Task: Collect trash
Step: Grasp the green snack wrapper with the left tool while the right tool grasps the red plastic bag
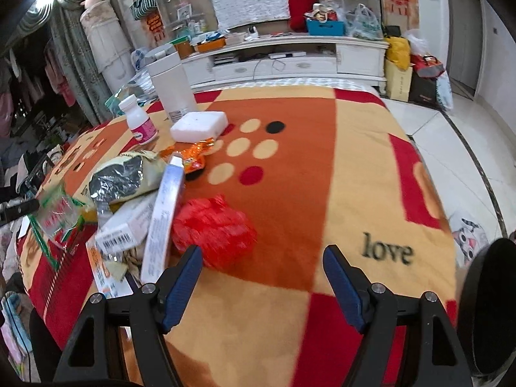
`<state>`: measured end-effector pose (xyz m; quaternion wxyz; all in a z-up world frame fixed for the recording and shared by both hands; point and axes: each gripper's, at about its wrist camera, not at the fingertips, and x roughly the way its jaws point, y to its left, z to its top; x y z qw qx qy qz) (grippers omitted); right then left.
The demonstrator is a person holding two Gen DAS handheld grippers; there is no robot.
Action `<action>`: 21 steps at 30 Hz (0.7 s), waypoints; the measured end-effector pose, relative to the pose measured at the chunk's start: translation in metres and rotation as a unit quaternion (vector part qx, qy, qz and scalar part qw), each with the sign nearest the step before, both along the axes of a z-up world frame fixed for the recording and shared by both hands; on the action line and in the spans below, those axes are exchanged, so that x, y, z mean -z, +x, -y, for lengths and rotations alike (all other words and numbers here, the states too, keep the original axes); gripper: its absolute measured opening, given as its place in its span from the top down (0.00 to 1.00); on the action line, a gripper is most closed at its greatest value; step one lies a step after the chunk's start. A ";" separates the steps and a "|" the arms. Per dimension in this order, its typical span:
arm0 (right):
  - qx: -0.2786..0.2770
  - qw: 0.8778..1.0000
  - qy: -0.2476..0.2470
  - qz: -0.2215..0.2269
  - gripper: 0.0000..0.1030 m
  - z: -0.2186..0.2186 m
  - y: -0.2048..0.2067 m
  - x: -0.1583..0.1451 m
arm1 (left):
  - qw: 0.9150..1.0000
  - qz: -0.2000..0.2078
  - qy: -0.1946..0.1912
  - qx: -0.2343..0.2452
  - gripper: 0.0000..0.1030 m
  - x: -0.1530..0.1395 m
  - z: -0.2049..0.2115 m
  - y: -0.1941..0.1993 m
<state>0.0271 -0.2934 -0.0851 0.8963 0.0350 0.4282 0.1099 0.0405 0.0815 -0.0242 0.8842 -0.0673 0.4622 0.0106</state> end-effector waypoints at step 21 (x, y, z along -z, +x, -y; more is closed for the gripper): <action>-0.018 0.999 0.027 -0.038 0.26 -0.026 0.037 0.019 | 0.998 -0.049 0.033 0.032 0.42 0.082 0.021 0.029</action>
